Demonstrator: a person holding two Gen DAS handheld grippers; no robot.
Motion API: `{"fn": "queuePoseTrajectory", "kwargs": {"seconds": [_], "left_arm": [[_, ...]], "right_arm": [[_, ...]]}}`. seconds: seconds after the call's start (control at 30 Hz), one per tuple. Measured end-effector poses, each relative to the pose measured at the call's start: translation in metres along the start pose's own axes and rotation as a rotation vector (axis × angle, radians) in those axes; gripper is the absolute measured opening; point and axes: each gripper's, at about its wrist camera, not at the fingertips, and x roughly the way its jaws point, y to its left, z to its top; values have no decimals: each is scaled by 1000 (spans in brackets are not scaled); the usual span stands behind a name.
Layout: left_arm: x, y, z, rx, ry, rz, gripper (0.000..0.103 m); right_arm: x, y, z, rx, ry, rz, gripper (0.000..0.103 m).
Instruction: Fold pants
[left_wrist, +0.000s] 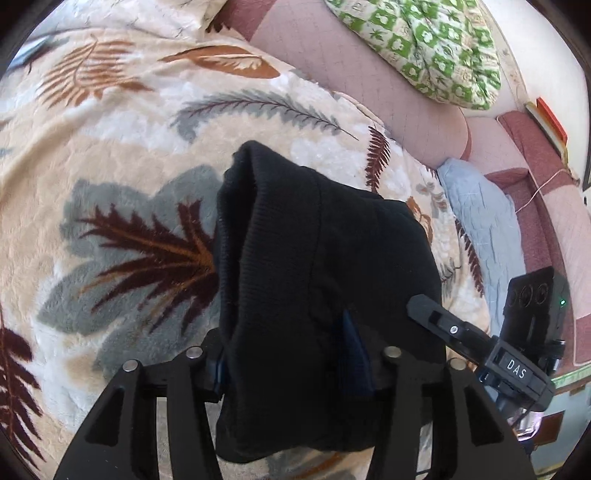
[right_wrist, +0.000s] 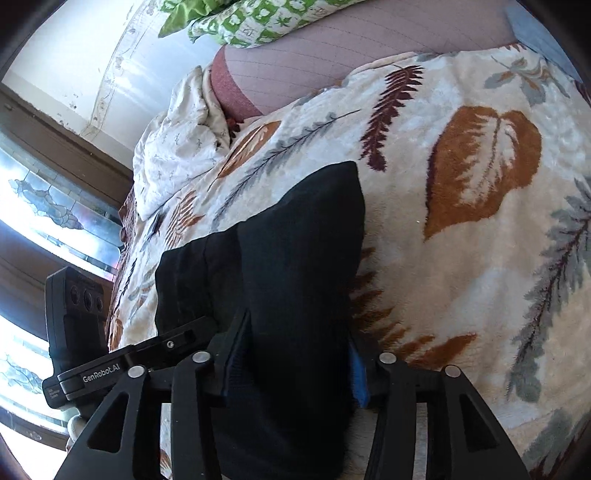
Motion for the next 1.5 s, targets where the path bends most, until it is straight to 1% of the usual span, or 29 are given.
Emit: {"fn": "queuePoseTrajectory", "kwargs": {"seconds": [0.07, 0.13, 0.2, 0.23, 0.3, 0.37, 0.4, 0.5, 0.57, 0.6, 0.63, 0.67, 0.7, 0.73, 0.8, 0.87, 0.97, 1.07, 1.17, 1.2, 1.3, 1.37, 1.5], "left_arm": [[-8, 8, -4, -8, 2, 11, 57], [-18, 18, -8, -19, 3, 13, 61], [-26, 25, -10, -42, -5, 3, 61], [-33, 27, -13, -48, -17, 13, 61], [-44, 25, -17, -42, -43, 10, 61], [-53, 18, -23, -18, -79, 46, 62], [-54, 13, -28, 7, -89, 81, 62], [-46, 2, -37, 70, -77, 161, 65], [-36, 0, -39, 89, -53, 212, 70], [-30, 1, -38, 83, -37, 221, 74], [-26, 4, -36, 62, -19, 215, 77], [-24, 9, -36, 35, -2, 203, 78], [-22, 13, -35, 2, 10, 188, 79], [-23, 16, -33, -24, 10, 175, 79], [-28, 15, -34, -32, 3, 171, 79], [-39, 11, -37, -15, -25, 176, 79], [-62, 3, -48, 26, -89, 199, 79], [-86, -9, -65, 66, -173, 236, 79], [-104, -21, -86, 100, -260, 318, 79], [-109, -25, -95, 112, -286, 356, 79], [-117, -33, -113, 134, -348, 448, 79], [-119, -33, -128, 131, -373, 485, 79], [-115, -35, -149, 143, -386, 520, 79]], "right_arm": [[-10, -5, -1, 4, -30, -30, 69], [-20, -5, -3, -18, -53, -75, 70], [-31, -1, -6, -50, -76, -113, 70], [-38, 4, -9, -63, -94, -132, 70], [-52, 16, -19, -102, -137, -156, 70], [-62, 28, -32, -136, -167, -162, 71], [-65, 33, -39, -151, -174, -169, 72], [-61, 41, -57, -181, -173, -221, 73], [-46, 38, -62, -181, -133, -260, 74], [-41, 33, -62, -175, -117, -271, 77], [-37, 29, -62, -168, -110, -281, 79], [-36, 25, -61, -164, -113, -291, 83], [-36, 21, -60, -156, -116, -296, 85], [-36, 19, -59, -143, -114, -293, 85], [-42, 17, -59, -118, -122, -273, 85], [-54, 25, -64, -126, -154, -263, 85], [-72, 41, -76, -162, -189, -264, 85], [-85, 56, -94, -192, -227, -301, 85], [-91, 62, -116, -186, -251, -338, 85], [-93, 63, -122, -182, -255, -348, 85], [-94, 63, -144, -162, -266, -395, 85], [-95, 64, -155, -153, -276, -419, 85], [-97, 68, -170, -179, -302, -465, 85]]}}
